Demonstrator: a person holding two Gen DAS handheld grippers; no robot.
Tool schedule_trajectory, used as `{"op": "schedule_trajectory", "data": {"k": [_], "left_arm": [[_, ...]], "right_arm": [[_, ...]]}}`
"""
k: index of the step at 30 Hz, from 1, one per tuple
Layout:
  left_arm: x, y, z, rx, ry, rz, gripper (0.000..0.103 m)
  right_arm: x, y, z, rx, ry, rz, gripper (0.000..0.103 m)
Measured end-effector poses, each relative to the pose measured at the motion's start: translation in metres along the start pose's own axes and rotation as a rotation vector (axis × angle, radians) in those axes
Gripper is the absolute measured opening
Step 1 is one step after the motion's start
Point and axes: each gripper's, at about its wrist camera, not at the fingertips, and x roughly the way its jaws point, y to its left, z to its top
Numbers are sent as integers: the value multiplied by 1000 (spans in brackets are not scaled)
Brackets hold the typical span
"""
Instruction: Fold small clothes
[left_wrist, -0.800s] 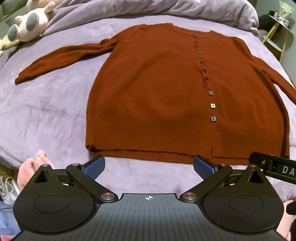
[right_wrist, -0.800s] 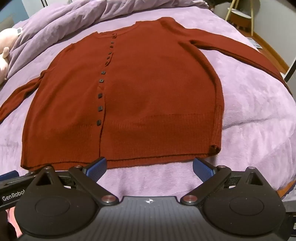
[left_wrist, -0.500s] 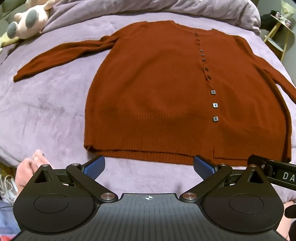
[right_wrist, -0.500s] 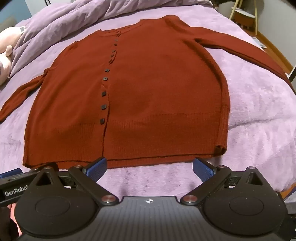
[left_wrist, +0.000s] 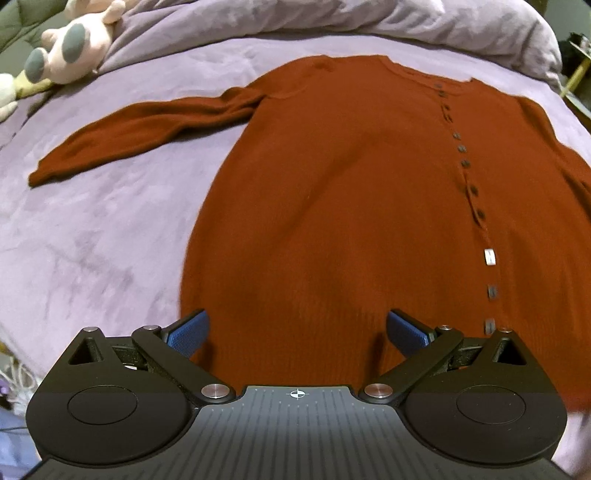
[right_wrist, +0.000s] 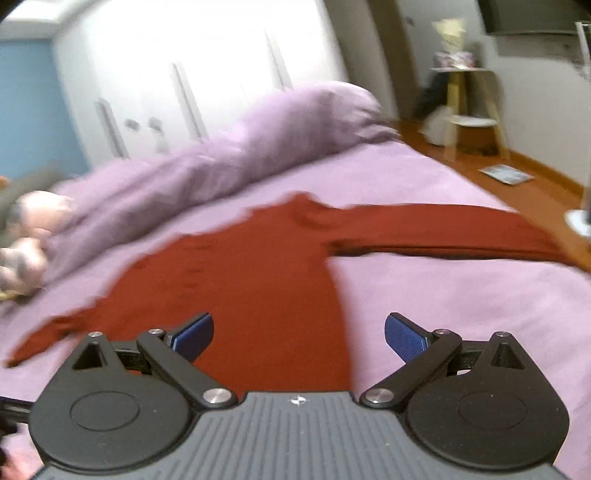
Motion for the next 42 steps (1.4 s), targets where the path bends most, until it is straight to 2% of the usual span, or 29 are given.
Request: {"op": "schedule_trajectory", "data": {"k": [1,3,7,8,10,12,14,17,20,23,26,27,29,31,33,34,36,38,40,42], "left_arm": [[6,-2,4,-12,-1,-13,103],[16,-4,8,-35,15,-31,103],[37,-11,13,-61,41,-5,103],[40,-13,16,-65,35,-19,103],[42,-16,13,-54,16,-8,103],[44,-15,13,-70,1,-20,103],[46,-11,12,-92,0,-36,103],[49,-5,14,-103,18,-83,103],[49,1,12,-103,9,-121,103],[46,0,5,-65,-44,-134,103],[39,-4,2,-19,-54,-117,103],[37,-5,4,-11,-51,-115,103],[32,-3,8,-13,-52,-141,103],[23,2,14,-37,-73,-201,103],[12,1,24,-53,-122,-280,103],[7,0,31,-57,-148,-324,103],[1,-8,45,-52,-181,-387,103],[1,-19,60,-42,-206,-456,101],[5,-28,72,-22,-211,-517,89],[17,-35,83,-24,-180,-553,87]], "right_arm": [[4,-22,6,57,-36,-27,99],[15,-65,14,198,-50,-55,99],[30,-150,16,527,-128,-89,99],[33,-164,16,578,-144,-105,98],[45,-191,11,686,-153,-118,85],[62,-209,3,793,-151,-106,63],[76,-224,-5,894,-170,-107,46],[91,-234,-6,946,-201,-149,33],[102,-239,-2,936,-210,-169,33],[105,-242,3,943,-204,-165,32],[104,-240,16,902,-142,-237,11],[102,-239,25,886,-133,-250,10],[93,-216,46,802,-155,-241,9],[84,-177,70,660,-201,-176,8],[78,-123,92,503,-216,-25,3],[78,-90,100,431,-212,106,2],[81,-29,105,302,-165,321,2],[90,26,97,203,-70,471,3],[102,64,77,165,20,538,5],[117,83,54,143,104,517,5]]}}
